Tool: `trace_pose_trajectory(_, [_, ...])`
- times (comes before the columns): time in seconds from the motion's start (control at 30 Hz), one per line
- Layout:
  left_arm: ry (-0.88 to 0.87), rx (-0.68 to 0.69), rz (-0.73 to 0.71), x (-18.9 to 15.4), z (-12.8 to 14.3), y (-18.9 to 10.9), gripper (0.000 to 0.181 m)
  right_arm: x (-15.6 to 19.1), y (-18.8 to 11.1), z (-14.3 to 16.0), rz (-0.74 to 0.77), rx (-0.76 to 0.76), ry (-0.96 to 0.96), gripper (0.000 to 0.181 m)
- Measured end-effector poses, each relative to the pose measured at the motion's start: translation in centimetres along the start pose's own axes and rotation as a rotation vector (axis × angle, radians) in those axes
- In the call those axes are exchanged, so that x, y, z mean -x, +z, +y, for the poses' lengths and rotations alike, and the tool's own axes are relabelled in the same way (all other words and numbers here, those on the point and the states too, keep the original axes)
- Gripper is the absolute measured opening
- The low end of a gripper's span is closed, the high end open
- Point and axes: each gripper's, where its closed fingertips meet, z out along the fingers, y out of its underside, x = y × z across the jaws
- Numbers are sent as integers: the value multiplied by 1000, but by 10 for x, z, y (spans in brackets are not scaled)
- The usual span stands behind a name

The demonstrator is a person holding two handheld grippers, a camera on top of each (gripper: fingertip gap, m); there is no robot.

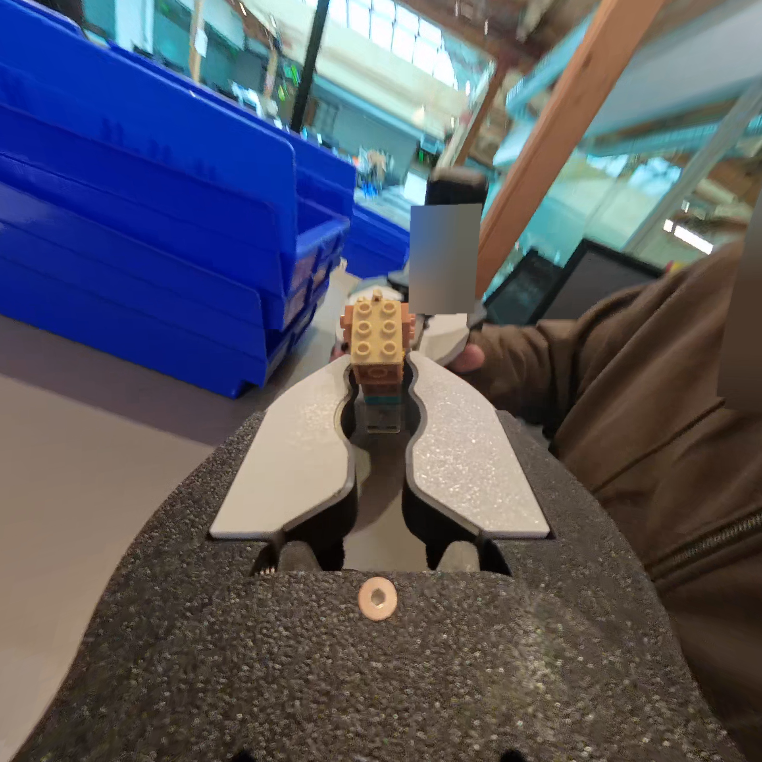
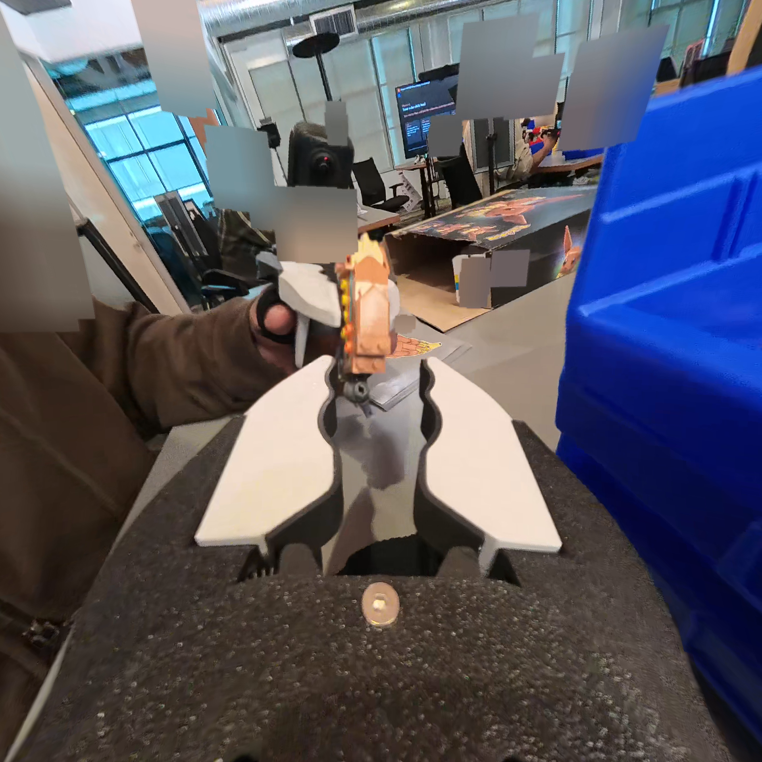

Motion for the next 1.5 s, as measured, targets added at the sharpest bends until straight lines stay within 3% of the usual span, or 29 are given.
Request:
trace_pose_trajectory(0.17, [169,215,25,-12,28,4,20,15,4,10,-48,98,-101,34])
trace_pose_trajectory(0.23, [196,238,20,-12,32,5,20,21,4,15,-78,129,-124,22])
trace_pose_trajectory(0.77, [66,200,115,-17,32,4,20,25,2,13,-139,96,-18,16])
trace_pose_trajectory(1.23, [89,244,133,-23,35,4,20,31,-2,15,-163,179,-77,16])
trace_pose_trajectory(1.5, [88,263,132,-23,37,3,20,32,-2,17,-181,152,-1,16])
